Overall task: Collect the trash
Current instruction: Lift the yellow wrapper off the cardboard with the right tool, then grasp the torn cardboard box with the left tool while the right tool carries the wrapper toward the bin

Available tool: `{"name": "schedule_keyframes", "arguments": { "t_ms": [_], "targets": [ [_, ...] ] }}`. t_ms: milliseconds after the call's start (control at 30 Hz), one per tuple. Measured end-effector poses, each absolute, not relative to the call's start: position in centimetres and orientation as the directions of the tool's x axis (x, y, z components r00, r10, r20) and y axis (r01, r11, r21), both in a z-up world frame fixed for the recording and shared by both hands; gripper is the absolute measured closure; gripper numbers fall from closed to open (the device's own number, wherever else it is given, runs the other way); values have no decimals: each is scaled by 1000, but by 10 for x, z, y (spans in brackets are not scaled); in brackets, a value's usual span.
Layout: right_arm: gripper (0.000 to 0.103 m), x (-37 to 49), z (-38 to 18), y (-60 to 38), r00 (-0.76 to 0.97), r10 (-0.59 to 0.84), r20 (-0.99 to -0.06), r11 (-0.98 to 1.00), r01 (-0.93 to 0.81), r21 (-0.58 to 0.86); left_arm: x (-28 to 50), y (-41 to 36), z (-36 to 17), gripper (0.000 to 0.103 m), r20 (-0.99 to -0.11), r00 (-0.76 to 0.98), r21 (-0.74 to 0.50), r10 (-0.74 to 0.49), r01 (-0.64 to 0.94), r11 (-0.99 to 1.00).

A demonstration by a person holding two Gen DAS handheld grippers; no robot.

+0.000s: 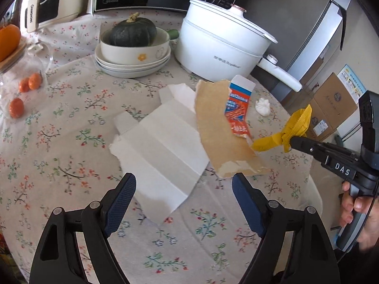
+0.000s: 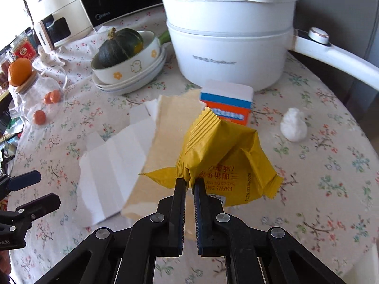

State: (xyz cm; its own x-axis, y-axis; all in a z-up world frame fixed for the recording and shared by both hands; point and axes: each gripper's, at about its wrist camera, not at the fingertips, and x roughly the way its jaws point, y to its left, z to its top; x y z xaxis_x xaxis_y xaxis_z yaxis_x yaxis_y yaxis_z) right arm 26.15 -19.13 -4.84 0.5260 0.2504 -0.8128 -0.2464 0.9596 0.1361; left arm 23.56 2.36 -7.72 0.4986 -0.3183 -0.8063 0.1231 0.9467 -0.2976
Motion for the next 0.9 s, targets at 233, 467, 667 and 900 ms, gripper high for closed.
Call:
{"name": "schedule_keyframes", "arguments": {
  "t_ms": [233, 467, 667, 900],
  "targets": [
    [98, 241, -48, -235, 521, 192, -832, 973, -211, 92, 241, -12, -101, 33, -796, 421, -445, -435, 78, 892],
    [97, 225, -51, -267, 512, 164, -843, 979, -188, 77, 257, -21, -127, 51, -792, 411, -510, -451, -40, 859],
    [97, 216, -56, -281, 503, 145, -852, 981, -188, 55, 266, -24, -131, 86, -780, 434, -528, -450, -71, 846],
    [97, 208, -58, -296, 501, 121, -857, 984, -175, 37, 259, -24, -109, 99, -748, 481, -524, -457, -5, 852]
  ]
}}
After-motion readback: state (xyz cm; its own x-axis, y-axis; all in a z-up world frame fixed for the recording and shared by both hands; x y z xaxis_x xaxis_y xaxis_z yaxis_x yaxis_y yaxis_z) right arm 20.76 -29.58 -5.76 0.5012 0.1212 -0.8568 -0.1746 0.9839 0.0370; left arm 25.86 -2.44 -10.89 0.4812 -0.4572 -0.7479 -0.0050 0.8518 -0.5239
